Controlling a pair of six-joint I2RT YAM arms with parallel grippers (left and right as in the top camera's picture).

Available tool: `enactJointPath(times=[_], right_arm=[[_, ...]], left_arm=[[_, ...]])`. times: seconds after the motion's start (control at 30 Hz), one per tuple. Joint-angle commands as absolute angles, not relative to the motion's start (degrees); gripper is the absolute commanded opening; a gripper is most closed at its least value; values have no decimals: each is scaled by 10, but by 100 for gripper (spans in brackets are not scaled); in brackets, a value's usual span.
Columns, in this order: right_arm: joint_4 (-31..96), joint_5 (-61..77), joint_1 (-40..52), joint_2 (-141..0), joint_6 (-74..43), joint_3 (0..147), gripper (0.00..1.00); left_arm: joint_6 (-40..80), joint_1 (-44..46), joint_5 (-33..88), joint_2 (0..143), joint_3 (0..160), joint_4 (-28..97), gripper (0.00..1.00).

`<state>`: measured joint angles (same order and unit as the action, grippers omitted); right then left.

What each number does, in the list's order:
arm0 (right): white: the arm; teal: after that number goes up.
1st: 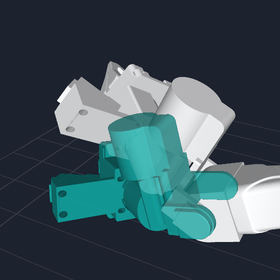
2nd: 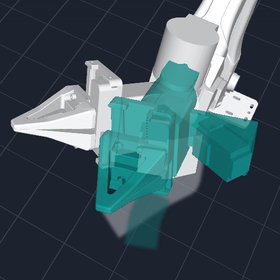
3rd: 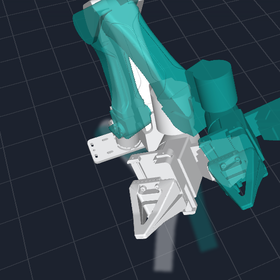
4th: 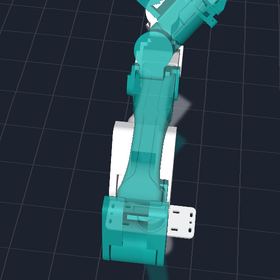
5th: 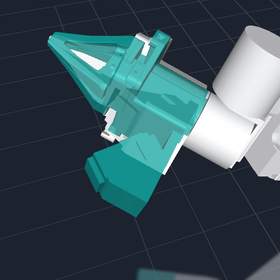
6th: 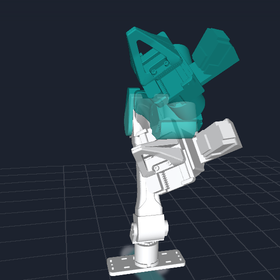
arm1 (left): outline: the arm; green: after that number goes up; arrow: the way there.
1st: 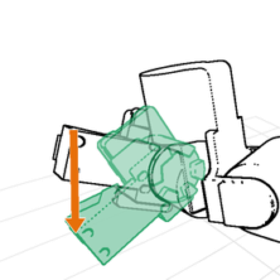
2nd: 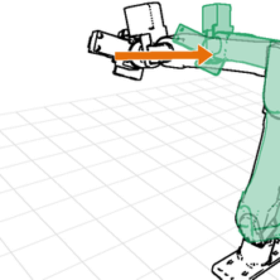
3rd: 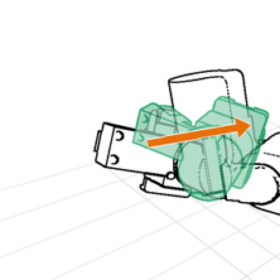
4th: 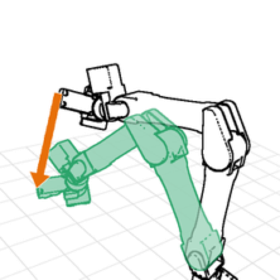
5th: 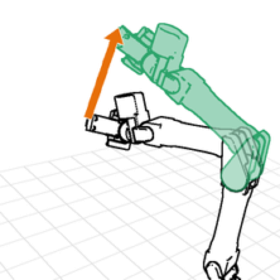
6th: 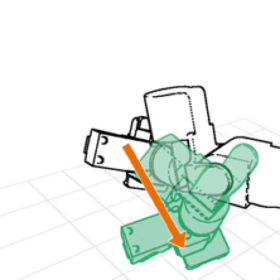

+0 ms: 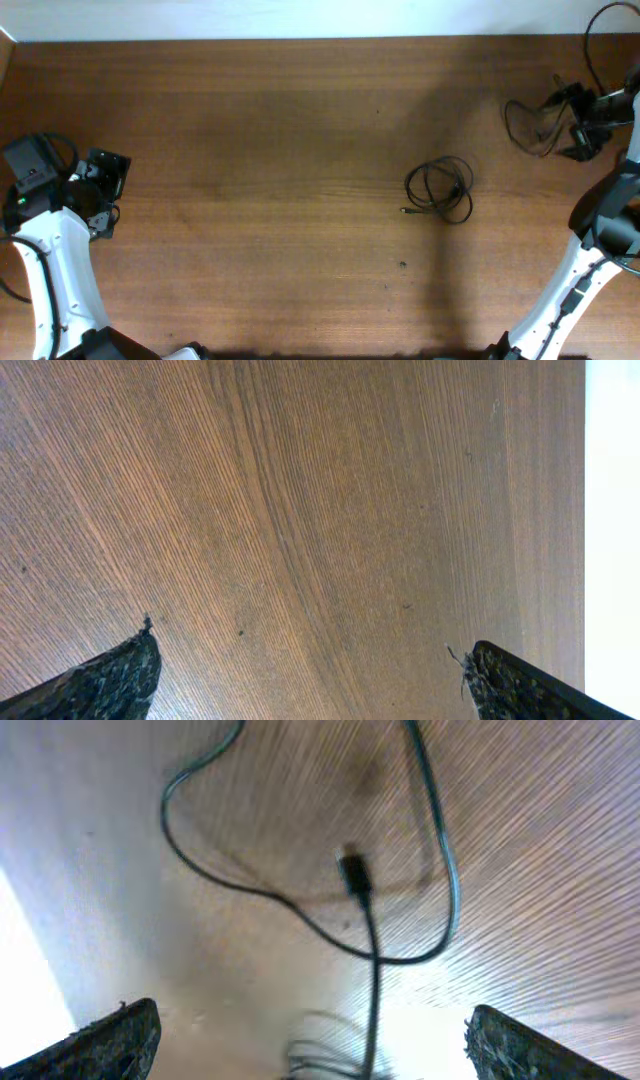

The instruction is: Untangle cables

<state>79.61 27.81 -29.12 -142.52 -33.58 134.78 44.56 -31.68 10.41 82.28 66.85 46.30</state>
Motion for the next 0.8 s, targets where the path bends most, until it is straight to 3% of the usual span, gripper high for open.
enactJointPath(times=[0.0,0.03,0.07,0.13,0.17,0.2,0.27,0.37,0.4,0.43,0.47,0.5,0.53,0.6,0.67,0.73,0.77], right_arm=[[794,293,-296,-1429,-337,1349,98],[762,204,-298,-1429,-380,1349,98],[697,203,-300,-1428,-349,1349,98],[584,375,-304,-1426,-154,1349,99],[557,323,-305,-1425,-129,1350,98],[556,188,-304,-1425,-164,1350,98],[558,83,-305,-1424,-260,1350,98],[549,117,-324,-1423,-460,1350,98],[536,190,-329,-1423,-458,1350,98],[513,314,-335,-1423,-417,1350,98],[472,462,-338,-1423,-256,1350,98],[505,499,-338,-1423,-54,1350,98],[559,365,-337,-1423,-13,1350,98],[639,3,-326,-1414,-150,1350,98],[644,30,-321,-1347,-134,1352,98],[760,77,-329,-1241,-388,1353,98],[786,132,-331,-1227,-397,1353,98]], left_arm=[[438,-318,100,823,668,464,99],[438,-318,100,823,668,464,99],[438,-318,100,823,668,464,99],[438,-318,100,823,668,463,99],[438,-318,100,823,668,464,99],[438,-318,100,823,668,463,99],[438,-318,100,823,668,463,99],[438,-318,100,823,668,464,99],[438,-318,100,823,668,464,99],[438,-318,100,823,668,464,99],[438,-318,100,823,668,464,99],[438,-318,100,823,668,464,99],[438,-318,100,823,668,463,99],[438,-318,100,823,668,463,99],[438,-318,100,823,668,464,99],[438,-318,100,823,668,463,99],[438,-318,100,823,668,463,99]])
